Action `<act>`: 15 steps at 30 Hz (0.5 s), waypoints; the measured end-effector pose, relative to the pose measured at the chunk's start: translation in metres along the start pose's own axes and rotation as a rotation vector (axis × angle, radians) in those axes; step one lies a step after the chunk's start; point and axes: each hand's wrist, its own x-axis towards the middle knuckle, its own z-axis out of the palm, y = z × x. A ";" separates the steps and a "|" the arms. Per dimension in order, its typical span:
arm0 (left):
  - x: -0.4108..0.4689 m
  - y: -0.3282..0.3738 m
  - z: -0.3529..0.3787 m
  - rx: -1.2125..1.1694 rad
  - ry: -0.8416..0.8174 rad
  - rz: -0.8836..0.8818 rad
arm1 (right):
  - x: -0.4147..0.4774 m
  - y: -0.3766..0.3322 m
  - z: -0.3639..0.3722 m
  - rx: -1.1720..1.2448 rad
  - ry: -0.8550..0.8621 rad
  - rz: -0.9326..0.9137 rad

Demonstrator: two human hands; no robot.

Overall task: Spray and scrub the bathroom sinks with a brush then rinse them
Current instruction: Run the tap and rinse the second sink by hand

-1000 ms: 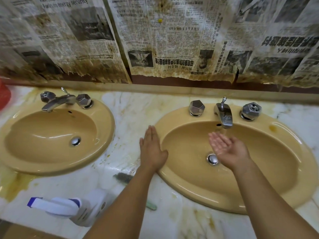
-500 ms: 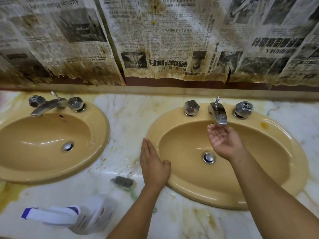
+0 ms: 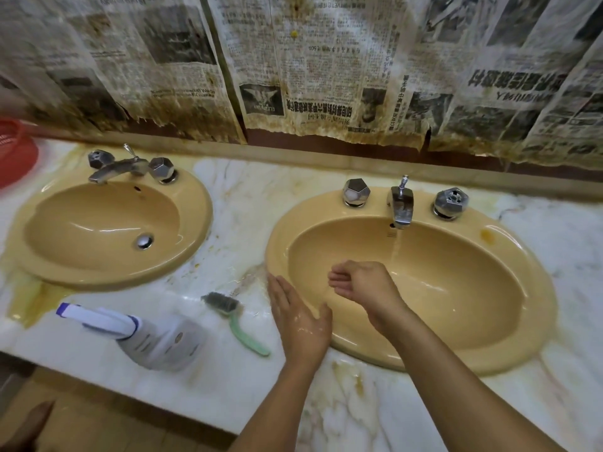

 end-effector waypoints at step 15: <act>0.046 -0.011 -0.014 0.200 -0.102 -0.017 | 0.095 -0.015 -0.099 0.946 0.063 0.236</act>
